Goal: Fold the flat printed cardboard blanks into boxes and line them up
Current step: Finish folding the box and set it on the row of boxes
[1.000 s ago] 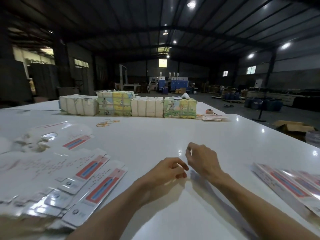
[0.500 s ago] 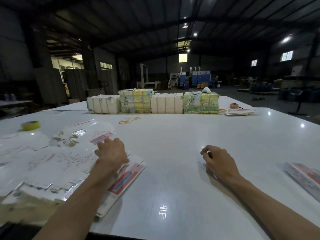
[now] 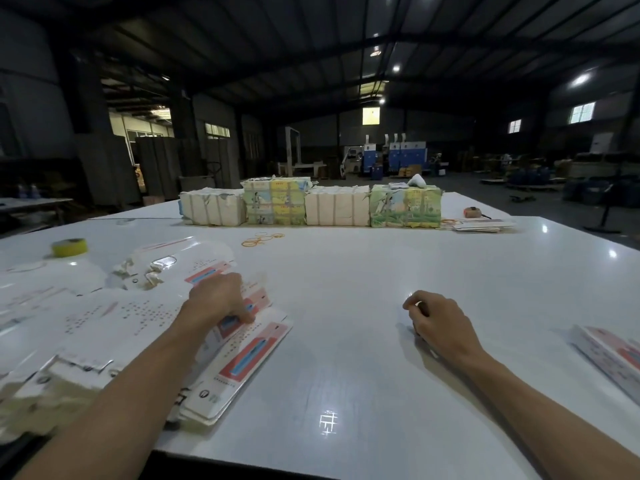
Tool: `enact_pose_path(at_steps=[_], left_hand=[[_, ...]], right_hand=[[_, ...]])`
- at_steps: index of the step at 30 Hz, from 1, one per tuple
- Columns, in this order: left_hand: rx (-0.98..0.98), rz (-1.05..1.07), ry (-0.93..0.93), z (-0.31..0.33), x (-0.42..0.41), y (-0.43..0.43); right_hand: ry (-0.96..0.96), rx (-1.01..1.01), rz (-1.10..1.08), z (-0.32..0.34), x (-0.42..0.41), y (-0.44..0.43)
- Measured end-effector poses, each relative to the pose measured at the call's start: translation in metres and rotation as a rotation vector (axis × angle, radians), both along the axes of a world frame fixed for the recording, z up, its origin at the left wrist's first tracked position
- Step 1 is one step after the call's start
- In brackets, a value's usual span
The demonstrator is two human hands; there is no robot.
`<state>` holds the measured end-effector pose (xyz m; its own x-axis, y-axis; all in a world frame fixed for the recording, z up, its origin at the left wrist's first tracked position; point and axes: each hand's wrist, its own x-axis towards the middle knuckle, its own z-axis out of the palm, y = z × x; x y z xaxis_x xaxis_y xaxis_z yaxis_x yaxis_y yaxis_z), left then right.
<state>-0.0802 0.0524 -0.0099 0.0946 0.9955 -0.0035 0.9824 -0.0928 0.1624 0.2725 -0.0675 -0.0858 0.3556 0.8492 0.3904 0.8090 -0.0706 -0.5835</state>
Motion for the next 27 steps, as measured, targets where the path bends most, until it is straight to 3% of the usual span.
enact_pose_path(at_steps=[5, 11, 15, 17, 20, 23, 27], left_hand=[[-0.082, -0.209, -0.328, 0.019, 0.035, 0.005], [-0.690, -0.618, -0.887, -0.010, 0.125, -0.012], [-0.837, -0.693, -1.140, -0.042, 0.168, -0.026], [-0.810, -0.698, -1.192, -0.060, 0.176, -0.032], [-0.694, -0.758, -1.115, -0.076, 0.180, -0.034], [-0.685, -0.789, -1.140, -0.075, 0.177, -0.039], [-0.630, -0.802, -1.122, -0.073, 0.173, -0.041]], right_hand=[[0.014, 0.109, 0.040, -0.002, 0.001, 0.003], [0.017, 0.354, 0.121, 0.004, -0.005, 0.001], [0.030, 0.511, 0.157, 0.011, -0.007, -0.004], [0.030, 0.525, 0.147, 0.011, -0.006, -0.003], [0.065, 0.425, 0.134, 0.010, -0.004, 0.000], [0.027, 0.307, 0.129, 0.011, -0.005, 0.002], [0.019, 0.302, 0.162, 0.016, -0.010, -0.001]])
